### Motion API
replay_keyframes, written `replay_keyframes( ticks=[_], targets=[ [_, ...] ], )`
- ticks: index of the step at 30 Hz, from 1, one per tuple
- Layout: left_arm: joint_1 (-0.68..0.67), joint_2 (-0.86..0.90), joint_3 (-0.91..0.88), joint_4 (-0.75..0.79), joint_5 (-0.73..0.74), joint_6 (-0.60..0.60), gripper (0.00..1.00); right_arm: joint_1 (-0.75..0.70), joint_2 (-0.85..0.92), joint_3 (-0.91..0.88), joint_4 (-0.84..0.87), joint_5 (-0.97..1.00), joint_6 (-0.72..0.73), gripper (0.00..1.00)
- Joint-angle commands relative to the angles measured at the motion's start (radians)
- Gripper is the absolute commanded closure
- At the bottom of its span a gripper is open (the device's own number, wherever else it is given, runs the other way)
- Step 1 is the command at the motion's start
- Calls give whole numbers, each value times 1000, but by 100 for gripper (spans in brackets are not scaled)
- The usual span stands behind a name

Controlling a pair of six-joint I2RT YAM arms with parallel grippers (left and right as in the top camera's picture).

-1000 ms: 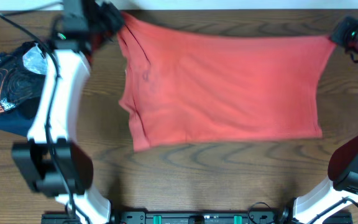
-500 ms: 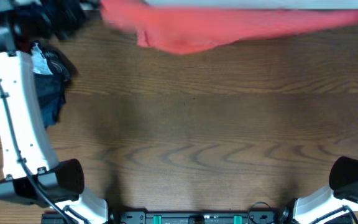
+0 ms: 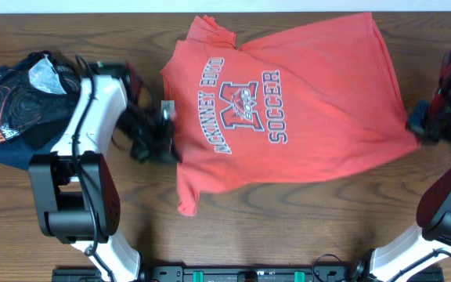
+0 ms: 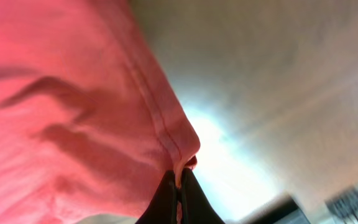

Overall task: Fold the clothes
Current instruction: 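Lift the shirt with both grippers and fling it forward to flatten, then lower the shirt flat and grasp its near hem corners with both grippers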

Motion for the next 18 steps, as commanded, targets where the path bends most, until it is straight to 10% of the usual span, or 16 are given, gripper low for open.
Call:
replay_keyframes(
  ticks=[1,18],
  targets=[
    [21,-8,-155,31,-69,31,94,-56,1,-82,0,108,88,99],
    [175,-359,-477,201,-69,-52,94,-174,-81,-163,-50,86,140,99]
  ],
)
